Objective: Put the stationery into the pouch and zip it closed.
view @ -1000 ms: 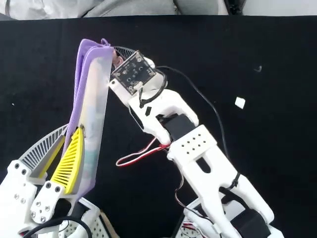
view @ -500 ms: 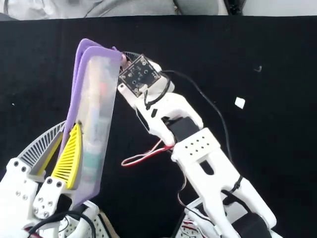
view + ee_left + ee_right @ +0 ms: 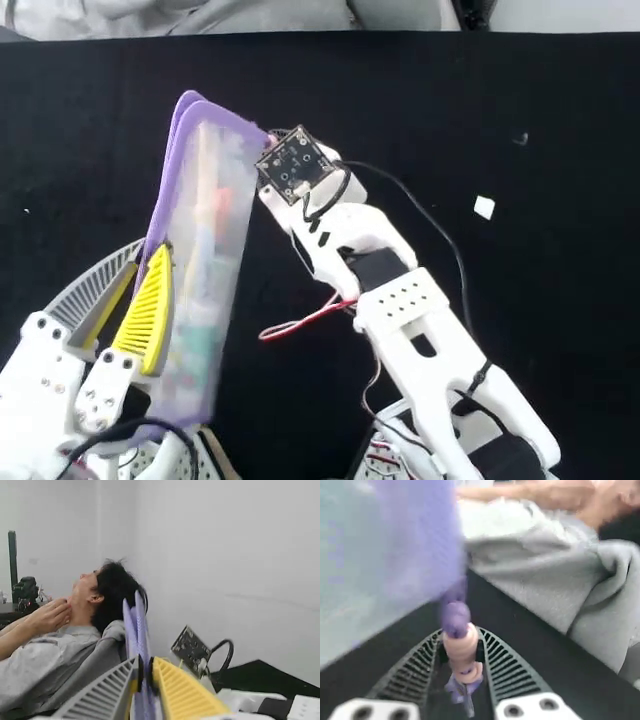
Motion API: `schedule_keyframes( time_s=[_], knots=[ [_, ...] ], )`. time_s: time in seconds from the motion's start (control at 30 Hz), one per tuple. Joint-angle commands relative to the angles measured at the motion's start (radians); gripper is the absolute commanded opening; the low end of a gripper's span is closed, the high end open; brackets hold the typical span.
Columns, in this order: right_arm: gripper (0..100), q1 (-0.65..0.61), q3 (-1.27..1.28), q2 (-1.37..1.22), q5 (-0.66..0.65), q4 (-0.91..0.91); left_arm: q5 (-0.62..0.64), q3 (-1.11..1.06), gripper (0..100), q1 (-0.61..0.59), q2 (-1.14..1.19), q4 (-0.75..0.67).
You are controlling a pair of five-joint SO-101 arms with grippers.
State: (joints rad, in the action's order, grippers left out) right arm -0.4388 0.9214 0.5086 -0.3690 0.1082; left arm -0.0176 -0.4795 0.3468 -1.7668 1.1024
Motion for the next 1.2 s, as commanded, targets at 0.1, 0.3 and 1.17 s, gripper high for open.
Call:
schedule_keyframes(
  time_s=[0.1,0.3,1.17],
  knots=[
    [1.1,0.049,0.038,-0.015,-0.011,0.003,-0.011,0.119,3,-0.007,-0.017,-0.037],
    [1.1,0.049,0.002,-0.016,-0.011,0.008,-0.011,0.096,3,-0.007,-0.017,-0.034],
    [1.5,0.120,-0.631,-0.702,-0.002,0.006,-0.012,-0.067,3,-0.007,-0.028,0.060]
  ],
)
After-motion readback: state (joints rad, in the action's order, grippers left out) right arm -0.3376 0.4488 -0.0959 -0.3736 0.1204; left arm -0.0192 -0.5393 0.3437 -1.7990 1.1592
